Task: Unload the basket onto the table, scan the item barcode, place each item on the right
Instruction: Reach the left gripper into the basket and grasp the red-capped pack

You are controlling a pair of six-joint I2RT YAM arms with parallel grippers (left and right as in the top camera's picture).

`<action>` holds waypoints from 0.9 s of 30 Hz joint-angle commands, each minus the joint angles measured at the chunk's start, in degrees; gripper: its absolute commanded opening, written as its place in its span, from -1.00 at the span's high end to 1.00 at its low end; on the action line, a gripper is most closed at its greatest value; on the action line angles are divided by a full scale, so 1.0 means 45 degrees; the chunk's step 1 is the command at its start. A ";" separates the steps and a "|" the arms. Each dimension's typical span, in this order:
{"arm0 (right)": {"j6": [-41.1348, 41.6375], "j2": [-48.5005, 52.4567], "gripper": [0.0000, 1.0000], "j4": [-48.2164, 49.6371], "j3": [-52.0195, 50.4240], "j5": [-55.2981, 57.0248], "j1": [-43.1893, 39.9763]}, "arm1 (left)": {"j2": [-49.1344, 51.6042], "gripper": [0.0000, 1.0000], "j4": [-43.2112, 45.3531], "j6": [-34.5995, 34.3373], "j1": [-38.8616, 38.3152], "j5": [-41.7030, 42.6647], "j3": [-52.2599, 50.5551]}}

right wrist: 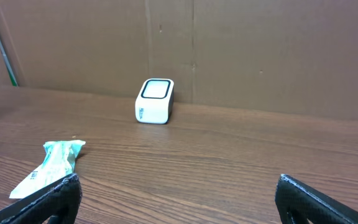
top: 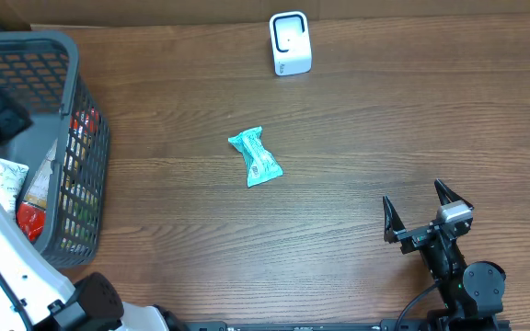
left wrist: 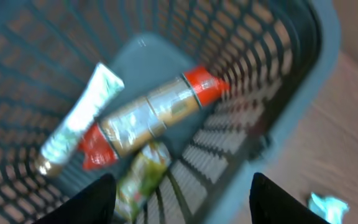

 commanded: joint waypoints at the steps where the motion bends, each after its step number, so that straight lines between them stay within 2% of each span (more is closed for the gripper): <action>1: -0.0019 -0.0126 -1.00 0.0063 -0.0136 0.0126 0.0058 | 0.0597 -0.23 0.0729 0.1039 0.0185 -0.0228 -0.0039; 6: -0.0015 -0.0126 -1.00 0.0063 -0.0136 0.0126 0.0058 | 0.1953 -0.09 0.1880 0.2161 0.0180 -0.0355 -0.0039; 13: -0.0015 -0.0126 -1.00 0.0063 -0.0136 0.0126 0.0058 | 0.3891 -0.14 0.1982 0.4192 0.0180 0.0223 -0.0039; 14: -0.0015 -0.0126 -1.00 0.0063 -0.0136 0.0126 0.0058 | 0.4138 -0.18 0.1962 0.4396 0.0185 0.0403 -0.0044; 16: -0.0015 -0.0126 -1.00 0.0063 -0.0136 0.0126 0.0058 | 0.4818 -0.54 0.1802 0.4585 0.0180 0.0500 -0.0049; 17: -0.0015 -0.0126 -1.00 0.0063 -0.0136 0.0126 0.0058 | 0.5081 -0.61 0.1729 0.4697 0.0180 0.0505 -0.0049; 24: -0.0015 -0.0126 -1.00 0.0063 -0.0136 0.0126 0.0058 | 0.6844 -0.95 0.1642 0.5348 0.0185 0.0437 -0.0049; 27: -0.0015 -0.0126 -1.00 0.0063 -0.0136 0.0126 0.0058 | 0.7572 -0.97 0.1647 0.5547 0.0194 0.0442 -0.0049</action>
